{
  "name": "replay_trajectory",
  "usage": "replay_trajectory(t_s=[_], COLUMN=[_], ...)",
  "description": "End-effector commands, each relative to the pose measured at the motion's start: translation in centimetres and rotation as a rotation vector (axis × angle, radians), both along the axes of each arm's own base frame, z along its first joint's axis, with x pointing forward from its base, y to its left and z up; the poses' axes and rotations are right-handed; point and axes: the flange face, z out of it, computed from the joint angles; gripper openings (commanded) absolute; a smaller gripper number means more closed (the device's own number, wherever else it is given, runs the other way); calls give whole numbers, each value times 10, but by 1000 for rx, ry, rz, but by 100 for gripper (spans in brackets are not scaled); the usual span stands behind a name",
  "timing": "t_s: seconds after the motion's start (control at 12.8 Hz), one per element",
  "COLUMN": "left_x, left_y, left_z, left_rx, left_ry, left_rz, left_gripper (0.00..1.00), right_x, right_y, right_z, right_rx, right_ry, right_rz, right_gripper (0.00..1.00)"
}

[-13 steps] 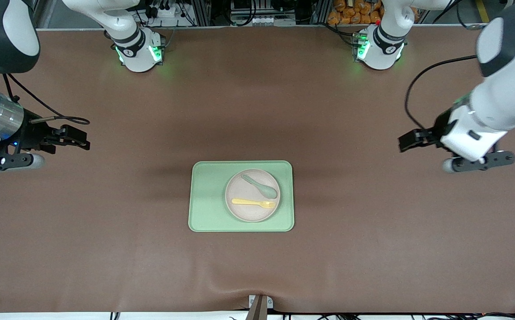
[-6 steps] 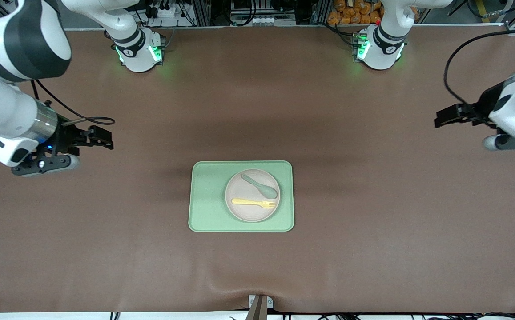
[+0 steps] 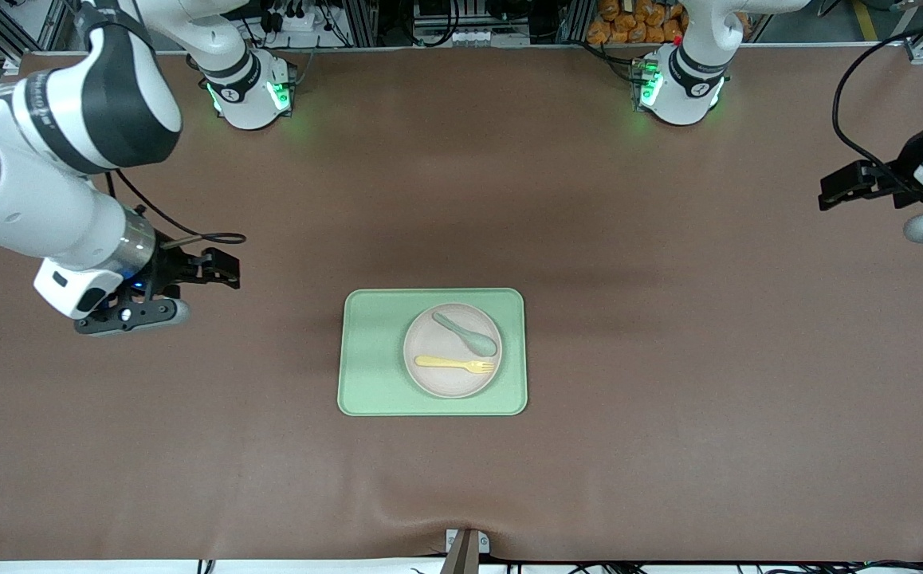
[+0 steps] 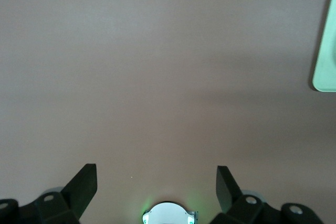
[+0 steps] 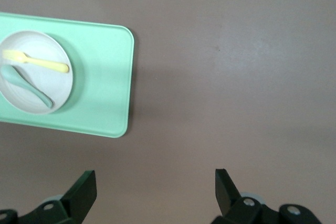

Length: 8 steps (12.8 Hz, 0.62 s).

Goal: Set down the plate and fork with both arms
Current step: 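Raise the left gripper away while the right gripper reaches toward the tray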

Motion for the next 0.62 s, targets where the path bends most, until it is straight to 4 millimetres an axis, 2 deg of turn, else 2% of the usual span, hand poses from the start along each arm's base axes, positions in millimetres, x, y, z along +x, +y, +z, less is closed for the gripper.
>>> replay_trajectory(t_s=[0.0, 0.23, 0.39, 0.55], left_x=[-40, -61, -68, -66], left_y=[-5, -6, -4, -5], left_z=[23, 41, 43, 42], left_rx=[9, -18, -7, -9], left_ry=[-35, -71, -72, -76], left_rz=[-22, -30, -38, -59], left_gripper=[100, 100, 100, 100], right_x=[12, 15, 17, 19], right_y=[19, 46, 47, 49], right_z=[-15, -32, -37, -43], right_rx=[4, -3, -2, -5], right_ry=[-15, -25, -22, -18], right_rz=[-116, -215, -234, -230], right_gripper=[100, 100, 100, 100])
